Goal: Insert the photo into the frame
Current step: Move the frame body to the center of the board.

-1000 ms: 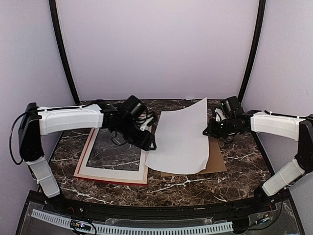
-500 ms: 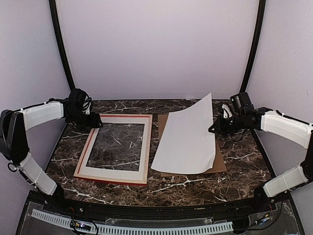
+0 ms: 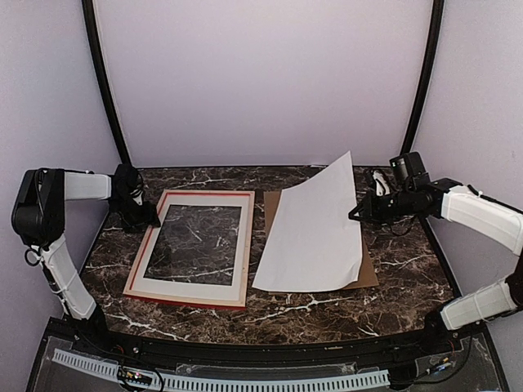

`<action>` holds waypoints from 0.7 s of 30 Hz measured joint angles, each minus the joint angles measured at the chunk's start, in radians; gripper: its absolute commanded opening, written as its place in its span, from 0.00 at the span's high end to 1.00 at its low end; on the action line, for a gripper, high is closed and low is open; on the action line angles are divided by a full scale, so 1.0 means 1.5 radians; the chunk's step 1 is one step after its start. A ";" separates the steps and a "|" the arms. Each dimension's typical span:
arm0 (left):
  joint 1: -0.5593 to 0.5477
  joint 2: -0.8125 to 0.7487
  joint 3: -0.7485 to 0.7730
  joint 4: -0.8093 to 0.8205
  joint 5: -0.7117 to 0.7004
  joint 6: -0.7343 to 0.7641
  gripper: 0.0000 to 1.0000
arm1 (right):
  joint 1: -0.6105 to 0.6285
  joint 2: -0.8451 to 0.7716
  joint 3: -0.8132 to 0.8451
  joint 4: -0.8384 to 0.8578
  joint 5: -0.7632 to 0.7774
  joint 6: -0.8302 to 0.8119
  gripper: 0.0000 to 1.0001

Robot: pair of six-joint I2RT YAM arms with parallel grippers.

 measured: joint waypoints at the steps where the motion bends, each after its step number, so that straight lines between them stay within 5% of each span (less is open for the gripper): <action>1: 0.000 0.006 0.001 0.003 0.002 0.000 0.29 | -0.001 0.000 0.000 -0.001 -0.001 -0.001 1.00; 13: -0.015 0.007 -0.037 0.054 0.053 -0.010 0.35 | -0.024 -0.001 0.069 -0.057 0.001 -0.018 1.00; 21: -0.097 -0.015 -0.071 0.078 0.054 -0.019 0.38 | -0.049 -0.011 0.161 -0.111 0.011 -0.036 1.00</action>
